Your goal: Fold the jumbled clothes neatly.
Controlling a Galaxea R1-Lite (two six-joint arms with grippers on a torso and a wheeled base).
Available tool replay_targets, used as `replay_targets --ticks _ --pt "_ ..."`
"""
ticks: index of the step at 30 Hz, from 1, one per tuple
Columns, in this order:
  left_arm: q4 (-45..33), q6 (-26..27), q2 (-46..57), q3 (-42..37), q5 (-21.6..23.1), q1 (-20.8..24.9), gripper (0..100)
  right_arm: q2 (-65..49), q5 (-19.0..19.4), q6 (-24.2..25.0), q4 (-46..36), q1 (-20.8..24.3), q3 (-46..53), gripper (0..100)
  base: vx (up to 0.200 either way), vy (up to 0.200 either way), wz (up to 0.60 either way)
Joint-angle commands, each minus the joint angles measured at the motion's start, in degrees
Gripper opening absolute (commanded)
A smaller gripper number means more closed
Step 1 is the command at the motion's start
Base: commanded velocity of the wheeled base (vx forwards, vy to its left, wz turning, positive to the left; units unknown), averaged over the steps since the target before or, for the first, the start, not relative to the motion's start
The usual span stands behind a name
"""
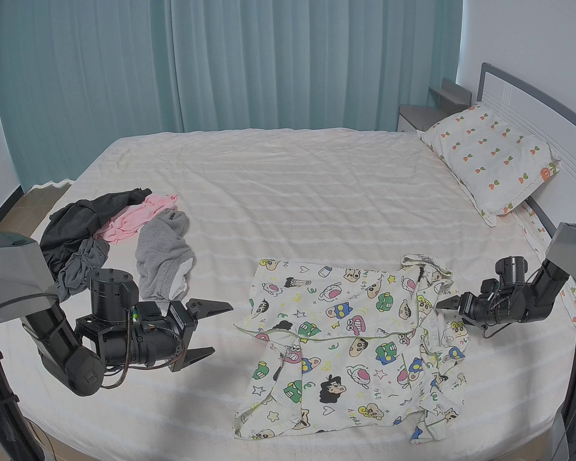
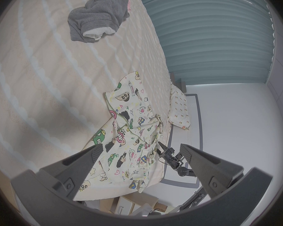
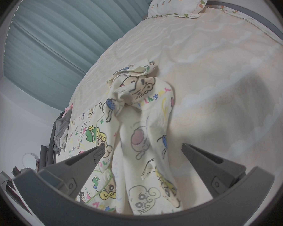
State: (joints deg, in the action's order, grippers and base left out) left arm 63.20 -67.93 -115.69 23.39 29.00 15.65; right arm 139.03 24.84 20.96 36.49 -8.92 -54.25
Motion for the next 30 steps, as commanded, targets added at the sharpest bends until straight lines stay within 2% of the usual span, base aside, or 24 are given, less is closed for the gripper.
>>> replay_targets --ticks 1,2,3,7,17,21,25,30 --pt "0.09 0.07 -0.24 -0.28 0.0 -0.01 100 0.62 0.03 0.05 -0.01 -0.39 -0.07 100 0.0 0.0 0.0" --pt "0.09 0.16 -0.24 -0.28 0.0 -0.01 100 0.62 0.03 0.31 -0.01 -0.39 -0.16 100 0.0 0.0 0.0" --pt "0.17 0.16 -0.24 -0.28 0.0 -0.01 100 0.62 0.03 0.75 -0.01 -0.48 -0.24 0 0.0 0.0 0.0" --pt "0.88 0.16 -0.33 -0.63 0.0 0.08 100 0.27 -0.06 2.51 -0.01 -0.39 -0.16 0 0.0 0.0 0.0" --pt "0.96 0.34 -0.33 -0.81 0.0 0.08 100 -0.08 -0.24 2.34 0.16 -0.48 0.37 0 0.0 0.0 0.0" --pt "0.96 0.43 -0.33 -0.81 0.0 0.17 100 -3.51 -1.38 2.16 0.16 -2.5 2.13 0 0.0 0.0 0.0" --pt "0.96 0.51 -0.41 -0.81 -0.09 0.17 100 -4.47 -4.1 1.28 0.25 -4.61 3.1 0 0.0 0.0 0.0" --pt "0.96 0.6 -0.5 -0.81 -0.44 0.52 100 -2.98 -6.91 -1.71 0.16 -7.42 2.3 0 0.0 0.0 0.0"
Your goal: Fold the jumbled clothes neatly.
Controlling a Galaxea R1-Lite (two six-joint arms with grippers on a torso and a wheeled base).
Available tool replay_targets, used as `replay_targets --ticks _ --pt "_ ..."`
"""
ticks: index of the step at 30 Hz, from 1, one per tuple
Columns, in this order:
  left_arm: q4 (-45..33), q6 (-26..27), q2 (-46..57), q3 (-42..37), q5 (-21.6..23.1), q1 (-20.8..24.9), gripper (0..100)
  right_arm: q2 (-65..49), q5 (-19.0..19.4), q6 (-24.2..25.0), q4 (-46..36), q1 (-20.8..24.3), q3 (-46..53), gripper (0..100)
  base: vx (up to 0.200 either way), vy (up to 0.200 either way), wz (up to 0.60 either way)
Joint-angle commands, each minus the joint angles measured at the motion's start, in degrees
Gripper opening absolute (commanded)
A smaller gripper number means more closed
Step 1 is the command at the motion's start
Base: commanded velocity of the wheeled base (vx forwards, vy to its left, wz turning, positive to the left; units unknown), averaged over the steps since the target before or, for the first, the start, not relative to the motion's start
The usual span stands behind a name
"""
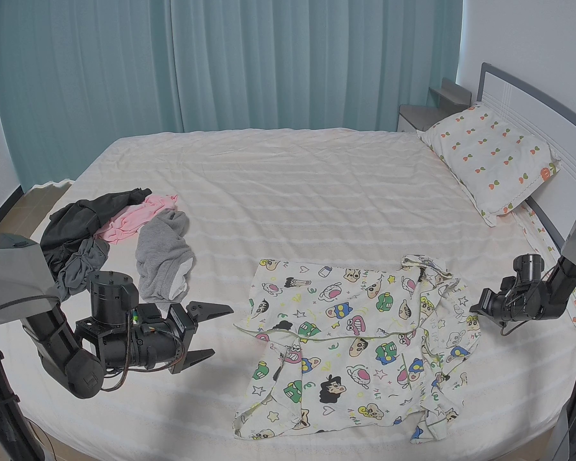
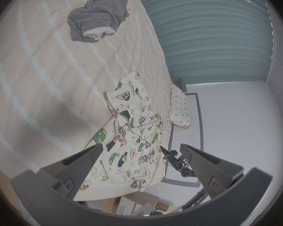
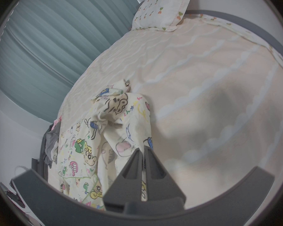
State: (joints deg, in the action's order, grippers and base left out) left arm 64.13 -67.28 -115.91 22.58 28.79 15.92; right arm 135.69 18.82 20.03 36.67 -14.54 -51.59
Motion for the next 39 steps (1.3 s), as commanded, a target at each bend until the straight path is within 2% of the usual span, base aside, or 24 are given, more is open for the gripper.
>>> replay_targets --ticks 1,11,24,25,31,32,39 --pt "0.03 -0.04 -0.28 0.01 -0.23 0.25 100 0.36 -0.89 -0.78 -0.02 -1.8 -0.35 0 0.0 0.0 0.0" --pt "0.11 0.31 -0.72 0.01 -0.58 0.95 100 2.38 -6.25 -1.84 -0.11 -3.74 -2.99 0 0.0 0.0 0.0" --pt "0.11 3.73 -1.43 -0.78 -0.93 1.57 100 3.17 -9.59 -3.59 -0.02 -5.58 -4.75 0 0.0 0.0 0.0" --pt "0.11 3.73 -1.51 -0.78 -1.37 1.66 100 3.26 -10.74 -3.95 -0.02 -5.94 -5.36 0 0.0 0.0 0.0" --pt "0.11 3.82 -1.51 -0.78 -1.37 1.83 100 3.61 -11.0 -4.38 -0.11 -6.55 -5.45 0 0.0 0.0 0.0" --pt "0.11 3.82 -1.51 -0.78 -1.37 1.83 100 3.61 -11.0 -4.56 -0.11 -6.55 -5.27 100 0.0 0.0 0.0" --pt "0.11 3.47 -1.51 -0.6 -1.46 2.54 100 1.77 -10.82 -4.65 0.16 -6.37 -5.19 100 0.0 0.0 0.0"
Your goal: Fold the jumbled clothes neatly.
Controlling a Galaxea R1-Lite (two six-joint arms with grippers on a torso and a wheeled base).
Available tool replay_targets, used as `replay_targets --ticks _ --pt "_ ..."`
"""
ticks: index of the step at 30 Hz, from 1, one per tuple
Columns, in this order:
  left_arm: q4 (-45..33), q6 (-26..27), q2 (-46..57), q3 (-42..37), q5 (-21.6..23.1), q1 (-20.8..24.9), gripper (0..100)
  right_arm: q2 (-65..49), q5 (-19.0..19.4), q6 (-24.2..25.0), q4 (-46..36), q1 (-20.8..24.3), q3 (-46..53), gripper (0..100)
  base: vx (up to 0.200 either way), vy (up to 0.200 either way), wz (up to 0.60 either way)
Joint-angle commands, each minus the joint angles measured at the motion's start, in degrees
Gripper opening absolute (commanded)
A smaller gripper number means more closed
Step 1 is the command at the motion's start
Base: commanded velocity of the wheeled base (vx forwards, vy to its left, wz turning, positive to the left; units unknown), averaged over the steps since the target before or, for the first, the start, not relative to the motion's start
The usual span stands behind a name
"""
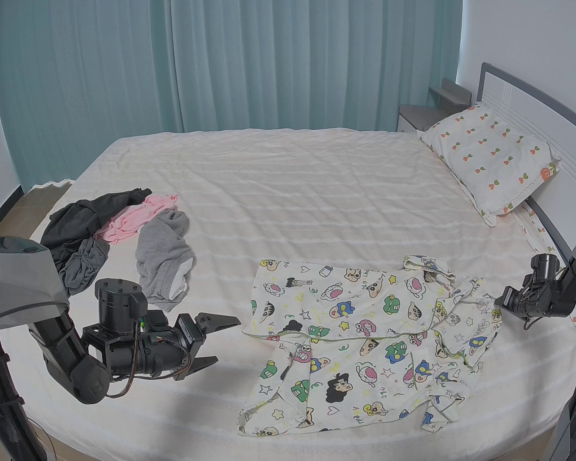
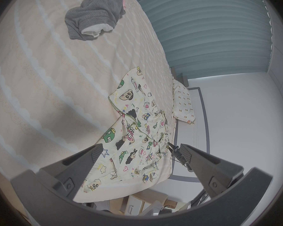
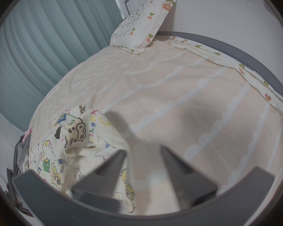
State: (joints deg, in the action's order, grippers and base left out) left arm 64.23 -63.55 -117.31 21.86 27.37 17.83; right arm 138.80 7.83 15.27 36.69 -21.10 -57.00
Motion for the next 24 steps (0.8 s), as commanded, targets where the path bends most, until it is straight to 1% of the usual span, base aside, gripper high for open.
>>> replay_targets --ticks 1,3,4,5,6,7,8,9,10,13,14,16,18,19,21,22,23,24 --pt "0.02 -0.79 -0.11 0.2 -0.56 2.03 100 -2.57 0.52 0.46 0.13 0.36 0.4 100 0.0 0.0 0.0" --pt "0.02 -0.87 -0.2 0.2 -0.74 2.47 100 -2.84 0.52 0.55 0.13 0.36 0.49 100 0.0 0.0 0.0" --pt "-0.07 -2.72 -0.99 1.35 -5.83 6.77 100 -5.82 0.96 2.04 0.31 1.5 1.1 100 0.0 0.0 0.0" --pt "-0.07 -2.72 -0.99 1.35 -5.83 6.77 100 -5.82 0.96 2.04 0.31 1.5 1.1 100 0.0 0.0 0.0" --pt "-0.34 -3.51 -3.28 3.72 -10.32 9.41 100 -8.28 1.75 5.03 1.45 3.17 2.51 100 0.0 0.0 0.0" --pt "-0.34 -3.42 -3.54 3.89 -10.58 9.67 100 -8.46 1.84 5.2 1.54 3.35 2.6 100 0.0 0.0 0.0" --pt "-0.42 -3.34 -5.39 5.3 -14.54 11.17 100 -10.66 2.11 8.02 3.47 5.28 4.09 100 0.0 0.0 0.0" --pt "-0.42 -3.25 -6.09 6.0 -15.94 11.78 100 -11.71 2.11 9.16 4.53 6.42 5.15 100 0.0 0.0 0.0" --pt "-0.69 -3.16 -6.79 7.06 -17.0 12.49 100 -12.68 2.19 10.48 5.93 8.27 6.73 100 0.0 0.0 0.0" --pt "-1.04 -1.84 -8.02 9.26 -17.35 13.63 100 -13.56 2.11 11.44 9.62 12.84 10.77 100 0.0 0.0 0.0" --pt "-1.3 -0.87 -8.46 10.05 -17.35 13.63 100 -13.56 2.02 11.44 11.03 14.25 12.09 100 0.0 0.0 0.0" --pt "-2.97 2.73 -10.22 12.6 -17.44 13.63 100 -13.47 1.93 11.36 14.81 17.15 15.26 100 0.0 0.0 0.0" --pt "-6.4 6.6 -11.63 16.02 -17.7 13.63 100 -13.47 1.84 11.44 18.59 19.43 17.89 100 0.0 0.0 0.0" --pt "-10.0 8.88 -11.89 18.22 -18.14 13.63 100 -13.38 1.67 11.44 20.79 20.57 19.3 100 0.0 0.0 0.0" --pt "-18.09 11.61 -11.8 21.91 -19.02 14.42 100 -13.21 1.58 11.36 23.51 22.07 21.14 100 0.0 0.0 0.0" --pt "-22.57 12.57 -11.8 24.2 -19.9 15.12 100 -13.12 1.49 11.27 24.48 22.51 21.67 100 0.0 0.0 0.0" --pt "-24.68 12.92 -11.8 25.34 -20.34 15.39 100 -13.03 1.58 11.27 24.74 22.68 21.85 100 0.0 0.0 0.0" --pt "-31.19 13.89 -12.15 29.12 -22.36 15.92 100 -12.94 1.58 11.27 25.09 22.86 22.11 100 0.0 0.0 0.0"
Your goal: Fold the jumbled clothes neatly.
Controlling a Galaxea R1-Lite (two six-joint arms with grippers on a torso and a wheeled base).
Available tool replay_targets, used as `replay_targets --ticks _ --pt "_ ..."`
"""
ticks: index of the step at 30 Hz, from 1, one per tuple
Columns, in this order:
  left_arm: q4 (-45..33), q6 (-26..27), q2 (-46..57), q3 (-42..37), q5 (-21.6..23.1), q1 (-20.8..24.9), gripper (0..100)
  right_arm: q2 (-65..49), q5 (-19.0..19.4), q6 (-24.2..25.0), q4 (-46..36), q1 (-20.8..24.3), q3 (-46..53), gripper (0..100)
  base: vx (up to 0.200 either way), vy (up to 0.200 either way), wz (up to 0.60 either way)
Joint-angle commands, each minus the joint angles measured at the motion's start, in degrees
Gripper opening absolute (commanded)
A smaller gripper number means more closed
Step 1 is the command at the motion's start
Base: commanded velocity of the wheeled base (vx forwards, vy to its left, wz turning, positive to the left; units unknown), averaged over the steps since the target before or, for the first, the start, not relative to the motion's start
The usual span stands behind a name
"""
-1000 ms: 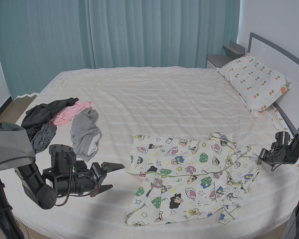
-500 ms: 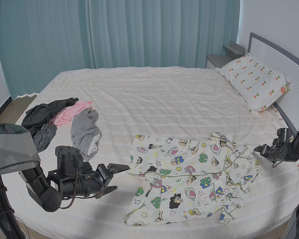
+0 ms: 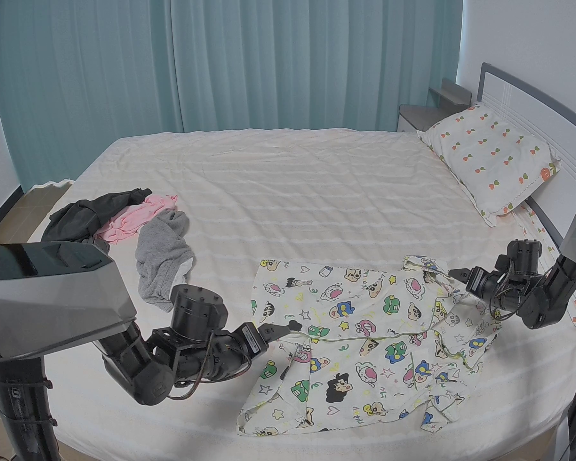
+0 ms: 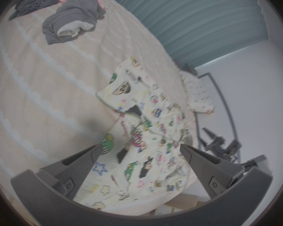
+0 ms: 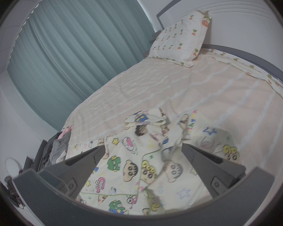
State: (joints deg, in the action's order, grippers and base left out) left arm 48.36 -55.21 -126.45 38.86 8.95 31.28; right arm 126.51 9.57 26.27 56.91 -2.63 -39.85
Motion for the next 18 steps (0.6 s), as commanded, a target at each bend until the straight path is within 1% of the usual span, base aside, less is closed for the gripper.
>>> replay_targets --ticks 1,2,5,10,13,14,15,17,18 --pt "-18.3 5.99 -3.45 14.05 -4.9 2.82 100 -0.57 -0.17 0.27 4.88 4.39 4.96 100 0.0 0.0 0.0" --pt "-22.34 6.7 -4.59 17.12 -6.22 3.61 100 -0.57 -0.17 0.27 4.97 4.48 5.05 100 0.0 0.0 0.0" --pt "-27.18 8.72 -6.53 22.13 -8.07 3.61 100 -0.48 -0.08 0.27 4.97 4.48 5.13 100 0.0 0.0 0.0" --pt "-27.71 9.42 -9.87 26.18 -8.07 3.52 100 -0.48 -0.08 0.18 5.06 4.48 5.13 100 0.0 0.0 0.0" --pt "-27.79 11.88 -10.66 26.7 -8.16 3.52 100 -0.39 -0.08 0.18 5.06 4.48 5.13 100 0.0 0.0 0.0" --pt "-27.79 13.46 -11.01 26.7 -8.16 3.52 100 -0.04 -0.08 0.1 5.06 4.48 5.13 100 0.0 0.0 0.0" --pt "-27.79 13.46 -11.01 26.7 -8.16 3.52 100 -0.04 -0.08 0.1 5.06 4.48 5.13 100 0.0 0.0 0.0" --pt "-27.53 16.19 -12.33 27.14 -8.42 3.61 100 0.31 -0.08 -0.08 5.67 4.48 5.13 100 0.0 0.0 0.0" --pt "-27.62 16.54 -12.85 27.58 -8.68 3.61 100 0.31 -0.08 -0.08 6.02 4.48 5.22 100 0.0 0.0 0.0"
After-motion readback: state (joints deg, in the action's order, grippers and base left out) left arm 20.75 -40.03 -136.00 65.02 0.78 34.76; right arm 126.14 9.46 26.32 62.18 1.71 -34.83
